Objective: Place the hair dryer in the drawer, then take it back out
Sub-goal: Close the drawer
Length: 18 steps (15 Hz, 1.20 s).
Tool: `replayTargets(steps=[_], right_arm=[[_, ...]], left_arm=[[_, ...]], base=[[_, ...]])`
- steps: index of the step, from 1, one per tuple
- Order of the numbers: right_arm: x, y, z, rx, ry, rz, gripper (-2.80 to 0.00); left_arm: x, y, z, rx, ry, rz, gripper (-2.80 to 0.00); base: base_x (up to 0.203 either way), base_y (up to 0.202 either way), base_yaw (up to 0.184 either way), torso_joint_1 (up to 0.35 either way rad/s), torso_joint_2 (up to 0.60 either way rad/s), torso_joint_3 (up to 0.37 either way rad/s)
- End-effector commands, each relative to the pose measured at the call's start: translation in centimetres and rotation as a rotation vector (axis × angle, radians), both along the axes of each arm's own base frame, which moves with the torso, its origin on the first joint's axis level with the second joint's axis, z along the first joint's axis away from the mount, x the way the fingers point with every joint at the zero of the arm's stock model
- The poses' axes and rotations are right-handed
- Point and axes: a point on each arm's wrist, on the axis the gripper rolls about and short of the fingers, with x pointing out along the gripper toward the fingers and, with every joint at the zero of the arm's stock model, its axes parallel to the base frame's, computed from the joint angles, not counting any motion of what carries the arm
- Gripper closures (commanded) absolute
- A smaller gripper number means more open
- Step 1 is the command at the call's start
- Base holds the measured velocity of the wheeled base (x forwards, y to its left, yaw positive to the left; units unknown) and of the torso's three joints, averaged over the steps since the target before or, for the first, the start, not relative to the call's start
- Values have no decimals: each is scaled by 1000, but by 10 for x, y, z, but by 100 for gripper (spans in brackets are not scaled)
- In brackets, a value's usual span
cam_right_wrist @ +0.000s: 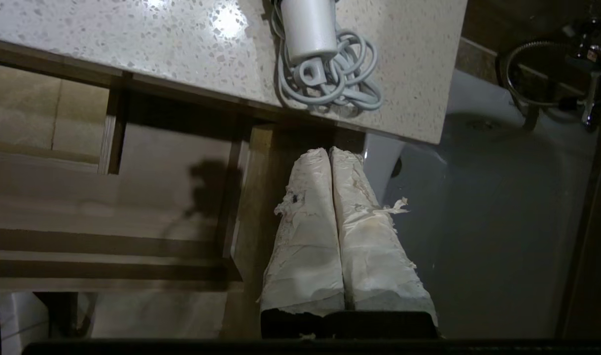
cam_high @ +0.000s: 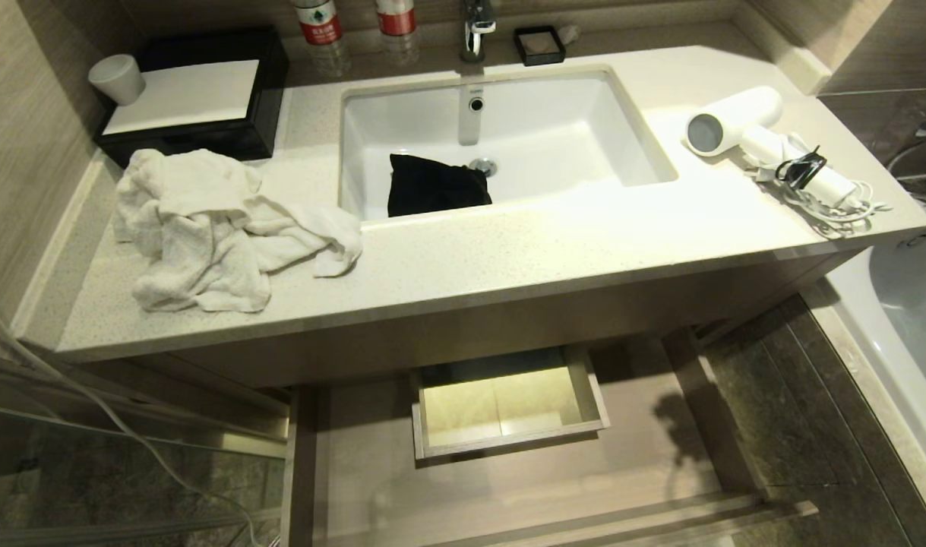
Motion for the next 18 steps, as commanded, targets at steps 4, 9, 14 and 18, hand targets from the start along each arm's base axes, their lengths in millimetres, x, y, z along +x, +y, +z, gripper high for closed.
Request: replayTargets(steps=[4,9,14,18], right_arm=[[-17,2,3,42,-22,-71,0],[-23,4,-6,128,-7,-108,0],[-45,11,-20,175,110,-121,0],[-59,17,-27,192,148,-115,0]], left_arm=[[0,0,0,0,1,0,0],[0,0,0,0,1,0,0],[0,0,0,0,1,0,0],[0,0,0,0,1,0,0]], base=[[0,0,0,0,0,0],[0,0,0,0,0,0],[0,0,0,0,0,0],[0,0,0,0,0,0]])
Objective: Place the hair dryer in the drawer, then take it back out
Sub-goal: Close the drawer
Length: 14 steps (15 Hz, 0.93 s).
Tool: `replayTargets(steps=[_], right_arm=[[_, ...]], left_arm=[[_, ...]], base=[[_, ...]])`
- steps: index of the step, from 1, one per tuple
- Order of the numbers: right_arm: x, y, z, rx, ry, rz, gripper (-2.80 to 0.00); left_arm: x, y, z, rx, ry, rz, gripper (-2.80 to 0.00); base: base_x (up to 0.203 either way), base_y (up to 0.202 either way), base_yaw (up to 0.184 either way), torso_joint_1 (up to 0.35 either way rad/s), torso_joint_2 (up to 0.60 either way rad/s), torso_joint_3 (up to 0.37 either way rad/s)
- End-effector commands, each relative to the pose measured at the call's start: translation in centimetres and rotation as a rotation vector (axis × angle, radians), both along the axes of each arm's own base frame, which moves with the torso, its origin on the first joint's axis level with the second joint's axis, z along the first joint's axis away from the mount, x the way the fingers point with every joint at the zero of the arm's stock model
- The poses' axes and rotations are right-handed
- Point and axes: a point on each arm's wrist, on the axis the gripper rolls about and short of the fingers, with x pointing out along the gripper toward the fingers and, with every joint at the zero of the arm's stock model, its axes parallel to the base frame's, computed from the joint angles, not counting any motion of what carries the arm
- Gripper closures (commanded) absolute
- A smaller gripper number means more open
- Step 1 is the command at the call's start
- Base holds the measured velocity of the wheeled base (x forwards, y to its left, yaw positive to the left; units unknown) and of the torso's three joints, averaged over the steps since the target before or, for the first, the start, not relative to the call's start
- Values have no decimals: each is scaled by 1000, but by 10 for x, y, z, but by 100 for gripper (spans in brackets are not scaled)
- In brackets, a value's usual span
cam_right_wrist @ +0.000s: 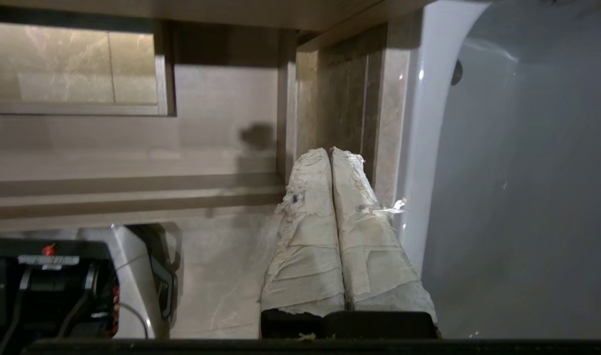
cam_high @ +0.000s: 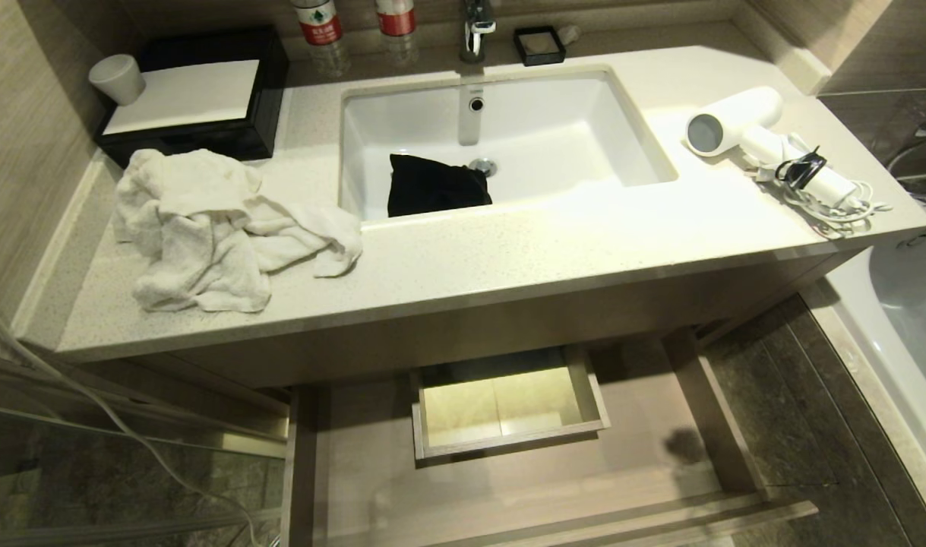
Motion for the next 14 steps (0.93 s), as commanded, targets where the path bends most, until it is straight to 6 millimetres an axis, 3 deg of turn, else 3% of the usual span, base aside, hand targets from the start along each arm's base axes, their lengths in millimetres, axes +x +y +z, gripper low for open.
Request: replayTargets(steps=[1,14], right_arm=[[-13,6,-6,9,38,15,0],[-59,22,-19,9,57,37,0]], left_arm=[[0,0,0,0,1,0,0],[0,0,0,0,1,0,0]], base=[[0,0,0,0,0,0],[0,0,0,0,0,0]])
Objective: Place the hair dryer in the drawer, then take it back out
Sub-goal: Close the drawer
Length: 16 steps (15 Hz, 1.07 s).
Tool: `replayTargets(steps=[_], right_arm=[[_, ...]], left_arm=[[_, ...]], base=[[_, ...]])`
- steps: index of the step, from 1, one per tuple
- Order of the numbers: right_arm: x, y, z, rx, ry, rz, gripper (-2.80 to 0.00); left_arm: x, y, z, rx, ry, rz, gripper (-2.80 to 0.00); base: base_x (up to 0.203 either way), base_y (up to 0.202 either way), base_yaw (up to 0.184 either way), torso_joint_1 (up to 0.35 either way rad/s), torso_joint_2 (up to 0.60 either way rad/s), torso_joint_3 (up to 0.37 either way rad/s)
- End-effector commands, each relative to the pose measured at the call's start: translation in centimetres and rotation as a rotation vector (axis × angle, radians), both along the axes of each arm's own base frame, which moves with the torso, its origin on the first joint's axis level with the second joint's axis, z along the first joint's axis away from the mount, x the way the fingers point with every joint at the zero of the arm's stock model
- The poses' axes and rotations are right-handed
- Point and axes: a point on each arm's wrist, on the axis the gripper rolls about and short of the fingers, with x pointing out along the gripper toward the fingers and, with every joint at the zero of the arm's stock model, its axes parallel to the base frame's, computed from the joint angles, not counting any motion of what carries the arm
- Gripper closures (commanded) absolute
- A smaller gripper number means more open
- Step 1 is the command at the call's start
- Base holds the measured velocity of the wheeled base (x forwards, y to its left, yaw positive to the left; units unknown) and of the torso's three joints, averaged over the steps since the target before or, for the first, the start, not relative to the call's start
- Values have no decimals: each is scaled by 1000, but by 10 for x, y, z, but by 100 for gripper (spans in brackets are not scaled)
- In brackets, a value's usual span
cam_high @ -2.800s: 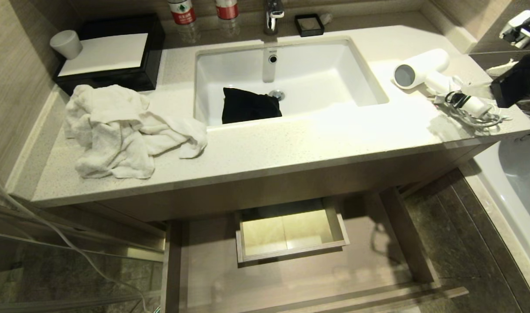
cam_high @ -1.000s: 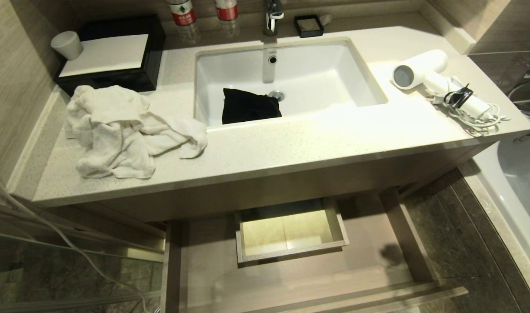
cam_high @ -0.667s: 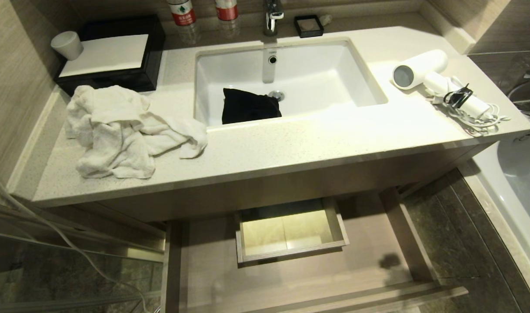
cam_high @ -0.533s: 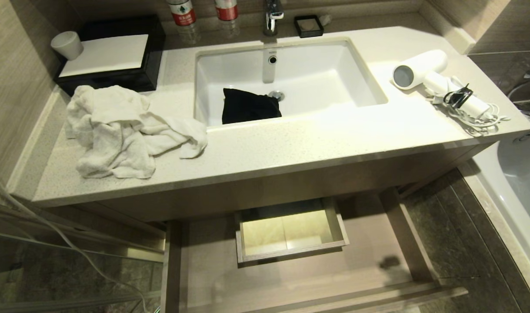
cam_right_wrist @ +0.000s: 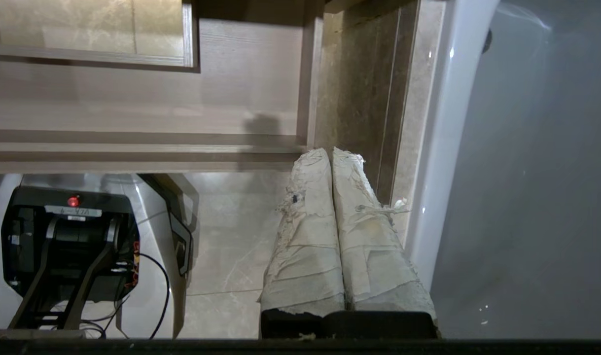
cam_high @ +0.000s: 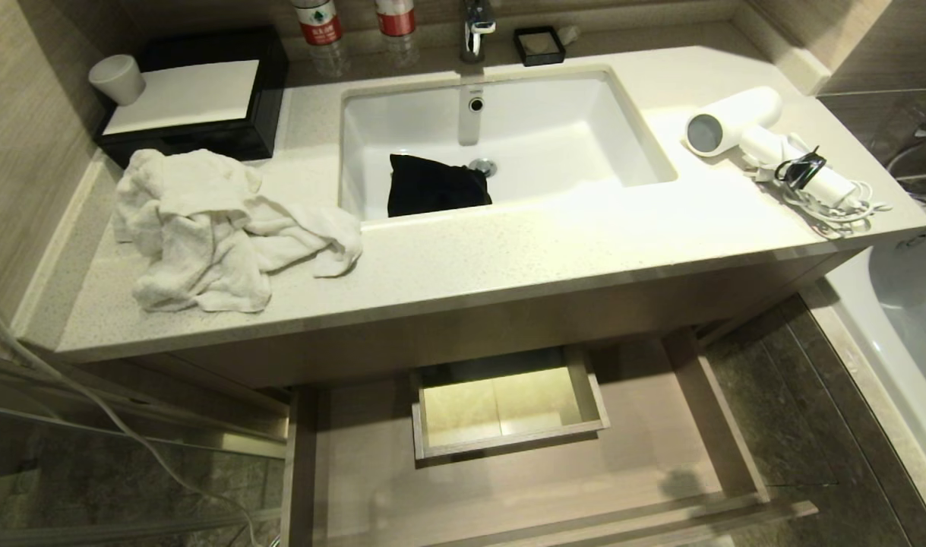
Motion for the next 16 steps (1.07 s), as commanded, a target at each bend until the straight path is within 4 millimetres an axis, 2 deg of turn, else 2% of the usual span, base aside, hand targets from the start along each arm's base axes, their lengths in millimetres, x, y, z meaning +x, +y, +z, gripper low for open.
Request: replayTargets(steps=[1,7,16], right_arm=[[-12,4,-5,-6,-11,6,0],[-21,6,-22,-1,11,9,0],[-22,7,-28,-3,8,12,0]], left_arm=[[0,0,0,0,1,0,0],[0,0,0,0,1,0,0],[0,0,0,0,1,0,0]], base=[[0,0,0,0,0,0],[0,0,0,-90,241,130],[0,0,0,-151,333,187]])
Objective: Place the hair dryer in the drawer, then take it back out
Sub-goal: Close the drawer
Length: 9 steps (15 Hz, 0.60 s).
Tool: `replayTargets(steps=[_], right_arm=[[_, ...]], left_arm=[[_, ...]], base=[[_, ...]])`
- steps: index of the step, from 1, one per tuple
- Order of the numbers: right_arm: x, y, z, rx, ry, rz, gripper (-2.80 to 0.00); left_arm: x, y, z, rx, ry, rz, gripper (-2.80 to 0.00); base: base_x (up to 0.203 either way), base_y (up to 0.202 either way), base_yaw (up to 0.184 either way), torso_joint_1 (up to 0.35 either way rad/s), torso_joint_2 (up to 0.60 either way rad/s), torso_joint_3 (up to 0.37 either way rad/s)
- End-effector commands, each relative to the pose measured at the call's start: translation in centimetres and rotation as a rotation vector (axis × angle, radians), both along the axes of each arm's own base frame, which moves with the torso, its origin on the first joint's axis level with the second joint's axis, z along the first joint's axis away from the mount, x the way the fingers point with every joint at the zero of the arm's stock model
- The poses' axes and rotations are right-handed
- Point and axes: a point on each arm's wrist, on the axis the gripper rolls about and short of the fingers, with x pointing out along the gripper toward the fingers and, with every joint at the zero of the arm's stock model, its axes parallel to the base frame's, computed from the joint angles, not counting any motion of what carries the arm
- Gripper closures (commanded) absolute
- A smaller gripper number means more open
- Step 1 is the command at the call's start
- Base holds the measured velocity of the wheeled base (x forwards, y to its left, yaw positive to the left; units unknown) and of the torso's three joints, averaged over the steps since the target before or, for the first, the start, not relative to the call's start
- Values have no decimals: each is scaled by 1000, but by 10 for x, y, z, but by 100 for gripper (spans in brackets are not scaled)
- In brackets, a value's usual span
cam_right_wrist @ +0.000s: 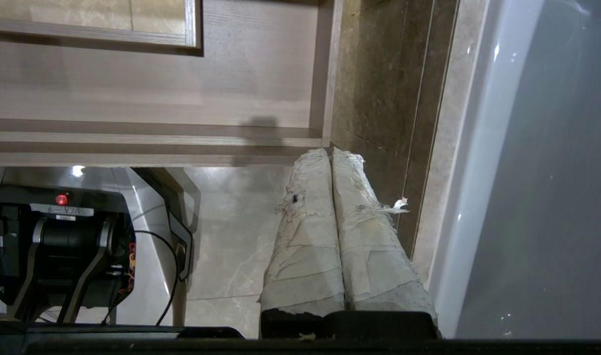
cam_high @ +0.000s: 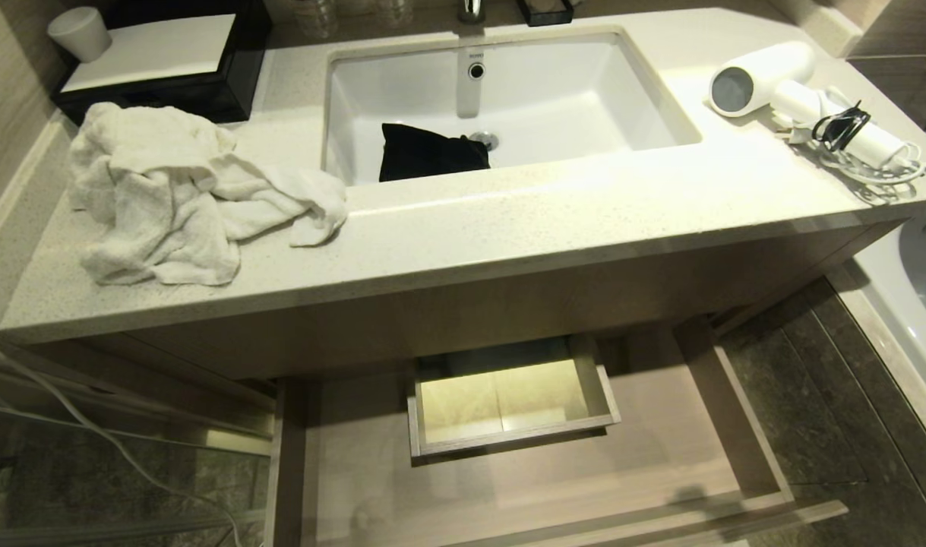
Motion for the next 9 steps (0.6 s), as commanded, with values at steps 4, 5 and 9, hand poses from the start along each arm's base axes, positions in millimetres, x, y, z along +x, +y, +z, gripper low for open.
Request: replayTargets(steps=[4,5,9], right_arm=[[-4,1,-4,-2,-3,3,0],[-4,1,-4,-2,-3,3,0],[-5,1,-7,-2,-1,2,0]], left_arm=[[0,0,0,0,2,0,0],[0,0,0,0,2,0,0],[0,0,0,0,1,0,0]], base=[[0,0,0,-167,384,221],[0,0,0,-216,491,280],[0,0,0,-218,537,312]])
